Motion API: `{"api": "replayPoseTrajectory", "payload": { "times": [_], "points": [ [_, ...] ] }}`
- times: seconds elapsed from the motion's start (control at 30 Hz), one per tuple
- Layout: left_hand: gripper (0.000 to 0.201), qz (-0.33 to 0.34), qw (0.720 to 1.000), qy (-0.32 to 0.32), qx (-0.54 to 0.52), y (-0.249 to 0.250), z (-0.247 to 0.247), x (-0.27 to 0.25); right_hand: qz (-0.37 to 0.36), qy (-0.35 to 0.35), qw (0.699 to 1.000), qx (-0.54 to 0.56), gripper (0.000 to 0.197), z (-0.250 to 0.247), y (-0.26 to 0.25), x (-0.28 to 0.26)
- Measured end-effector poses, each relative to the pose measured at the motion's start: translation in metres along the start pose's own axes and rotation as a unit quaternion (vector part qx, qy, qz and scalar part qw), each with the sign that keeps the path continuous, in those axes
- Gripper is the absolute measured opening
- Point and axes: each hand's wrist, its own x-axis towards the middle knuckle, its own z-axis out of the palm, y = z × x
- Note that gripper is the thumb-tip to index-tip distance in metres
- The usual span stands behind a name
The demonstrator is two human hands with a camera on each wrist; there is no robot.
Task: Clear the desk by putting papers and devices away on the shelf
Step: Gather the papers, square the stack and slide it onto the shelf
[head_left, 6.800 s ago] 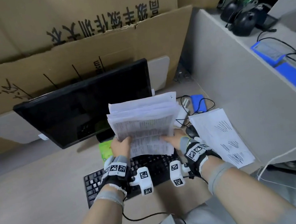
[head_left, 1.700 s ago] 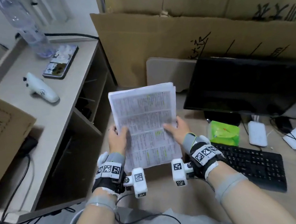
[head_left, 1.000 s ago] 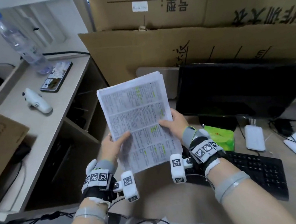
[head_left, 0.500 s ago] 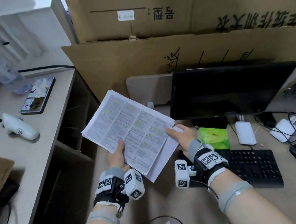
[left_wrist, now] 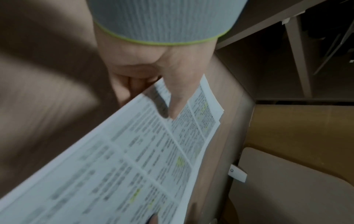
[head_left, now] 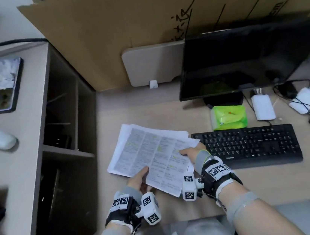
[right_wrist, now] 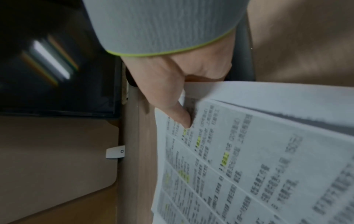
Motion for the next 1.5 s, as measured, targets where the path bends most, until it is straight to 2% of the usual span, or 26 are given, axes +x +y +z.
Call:
{"api": "replayPoseTrajectory", "payload": {
  "times": [0.07, 0.13, 0.17, 0.27, 0.3, 0.37, 0.43, 0.5, 0.57, 0.63, 0.7, 0.73, 0.8, 0.83, 0.93, 0.97, 1.03, 1.1, 1.13, 1.17, 1.23, 1.27, 1.33, 1.43, 1.5],
  "points": [
    [0.032, 0.028, 0.995, 0.060, -0.070, 0.008, -0.005, -0.002, -0.003, 0.006, 1.000, -0.009, 0.059, -0.005, -0.004, -0.002],
    [0.055, 0.070, 0.983, 0.106, -0.130, 0.014, -0.014, 0.000, -0.004, 0.012, 1.000, -0.012, 0.055, -0.013, -0.007, 0.001],
    [0.061, 0.086, 0.979, 0.122, -0.139, 0.016, -0.021, 0.006, -0.003, 0.012, 1.000, -0.013, 0.063, -0.017, -0.008, 0.003],
    [0.045, 0.095, 0.985, 0.145, -0.019, 0.029, -0.035, 0.010, -0.006, -0.003, 1.000, -0.025, 0.095, -0.020, -0.007, 0.009],
    [0.045, 0.094, 0.981, 0.160, 0.055, 0.033, -0.038, 0.008, 0.002, -0.004, 1.000, -0.017, 0.096, -0.020, -0.005, 0.011],
    [0.040, 0.107, 0.955, 0.190, 0.202, 0.042, -0.040, 0.015, 0.015, 0.008, 1.000, -0.012, 0.085, -0.023, -0.009, 0.001],
    [0.036, 0.093, 0.928, 0.183, 0.312, 0.051, -0.037, 0.021, 0.016, 0.016, 1.000, -0.013, 0.073, -0.025, -0.011, -0.004],
    [0.036, 0.058, 0.901, 0.158, 0.399, 0.060, -0.031, 0.027, 0.013, 0.002, 1.000, -0.001, 0.073, -0.021, -0.014, -0.009],
    [0.037, 0.029, 0.888, 0.114, 0.444, 0.064, -0.027, 0.035, 0.007, -0.011, 1.000, 0.003, 0.090, -0.015, -0.004, 0.012],
    [0.038, 0.012, 0.884, 0.110, 0.453, 0.059, -0.025, 0.042, 0.007, -0.022, 1.000, 0.004, 0.104, -0.009, 0.027, 0.062],
    [0.037, 0.032, 0.891, 0.101, 0.442, 0.051, -0.024, 0.042, 0.011, -0.028, 1.000, 0.000, 0.097, -0.007, 0.034, 0.066],
    [0.035, 0.048, 0.889, 0.093, 0.445, 0.047, -0.024, 0.039, 0.006, -0.029, 1.000, -0.009, 0.086, -0.007, 0.023, 0.041],
    [0.031, 0.075, 0.873, 0.079, 0.476, 0.041, -0.022, 0.037, 0.004, -0.046, 0.999, -0.028, 0.062, -0.007, 0.015, 0.016],
    [0.030, 0.095, 0.864, 0.077, 0.488, 0.039, -0.022, 0.037, 0.003, -0.056, 0.998, -0.037, 0.059, -0.007, 0.014, 0.012],
    [0.029, 0.140, 0.838, 0.096, 0.519, 0.035, -0.019, 0.037, 0.012, -0.056, 0.995, -0.079, 0.079, -0.006, 0.014, 0.011],
    [0.030, 0.152, 0.831, 0.111, 0.524, 0.036, -0.018, 0.036, 0.012, -0.052, 0.995, -0.080, 0.077, -0.006, 0.014, 0.014],
    [0.035, 0.186, 0.842, 0.131, 0.489, 0.036, -0.017, 0.032, 0.011, -0.035, 0.996, -0.079, 0.071, -0.010, 0.007, 0.008],
    [0.050, 0.211, 0.898, 0.111, 0.370, 0.040, -0.017, 0.028, 0.001, -0.010, 0.998, -0.063, 0.083, -0.016, -0.002, 0.000],
    [0.053, 0.218, 0.923, 0.086, 0.304, 0.042, -0.017, 0.028, -0.014, -0.002, 0.998, -0.059, 0.083, -0.020, -0.007, -0.004],
    [0.051, 0.230, 0.940, 0.056, 0.246, 0.046, -0.017, 0.022, -0.032, 0.012, 0.997, -0.065, 0.073, -0.022, -0.012, -0.004],
    [0.035, 0.272, 0.946, -0.001, 0.174, 0.059, -0.010, 0.007, -0.062, 0.021, 0.994, -0.091, 0.029, -0.028, -0.029, -0.017],
    [0.036, 0.303, 0.942, -0.025, 0.145, 0.066, -0.004, 0.000, -0.071, 0.022, 0.995, -0.071, 0.012, -0.032, -0.036, -0.021],
    [0.044, 0.342, 0.927, -0.018, 0.151, 0.077, 0.004, -0.015, -0.103, 0.048, 0.992, -0.054, 0.010, -0.041, -0.044, -0.024],
    [0.021, 0.361, 0.921, 0.053, 0.138, 0.089, 0.009, -0.032, -0.146, 0.027, 0.989, 0.026, 0.026, -0.044, -0.045, -0.030],
    [0.014, 0.370, 0.916, 0.097, 0.121, 0.095, 0.008, -0.037, -0.197, 0.006, 0.978, 0.066, 0.025, -0.043, -0.046, -0.041]
  ]
}}
